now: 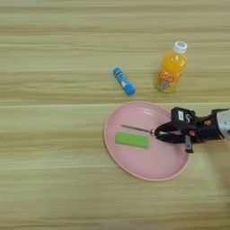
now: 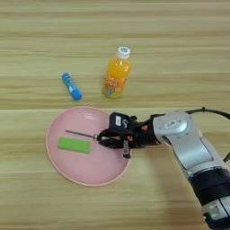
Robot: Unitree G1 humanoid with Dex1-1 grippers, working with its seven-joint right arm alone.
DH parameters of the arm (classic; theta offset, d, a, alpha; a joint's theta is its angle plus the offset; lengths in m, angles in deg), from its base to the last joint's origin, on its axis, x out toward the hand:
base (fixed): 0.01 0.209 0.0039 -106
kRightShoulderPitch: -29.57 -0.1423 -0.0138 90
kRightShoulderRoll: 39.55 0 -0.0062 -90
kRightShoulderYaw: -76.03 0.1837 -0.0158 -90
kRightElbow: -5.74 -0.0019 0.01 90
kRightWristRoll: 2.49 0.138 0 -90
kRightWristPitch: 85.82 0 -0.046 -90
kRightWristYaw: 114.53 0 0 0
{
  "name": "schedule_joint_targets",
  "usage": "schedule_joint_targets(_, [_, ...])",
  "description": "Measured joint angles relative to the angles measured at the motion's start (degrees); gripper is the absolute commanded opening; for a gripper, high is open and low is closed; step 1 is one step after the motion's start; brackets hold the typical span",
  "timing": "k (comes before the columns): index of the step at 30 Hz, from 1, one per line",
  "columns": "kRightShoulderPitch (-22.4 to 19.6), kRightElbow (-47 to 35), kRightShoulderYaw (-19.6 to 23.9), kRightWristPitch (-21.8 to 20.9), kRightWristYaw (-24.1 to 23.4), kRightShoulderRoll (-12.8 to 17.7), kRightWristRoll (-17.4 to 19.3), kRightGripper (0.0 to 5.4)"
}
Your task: Move the objects on the table
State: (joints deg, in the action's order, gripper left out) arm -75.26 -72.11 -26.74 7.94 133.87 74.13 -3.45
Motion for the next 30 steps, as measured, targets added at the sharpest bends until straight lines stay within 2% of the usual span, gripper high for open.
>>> schedule_joint_targets(7, [-1.67,1.41,1.22,2.72,-2.13,-1.31,0.08,0.88])
schedule_joint_targets(16, [-3.68,1.99,3.54,2.90,-4.02,-1.47,0.24,0.88])
schedule_joint_targets(23, [-7.86,4.02,6.94,4.37,-6.95,-2.98,1.85,0.88])
schedule_joint_targets(30, [-10.98,10.27,7.69,5.02,-10.93,-4.42,0.73,0.88])
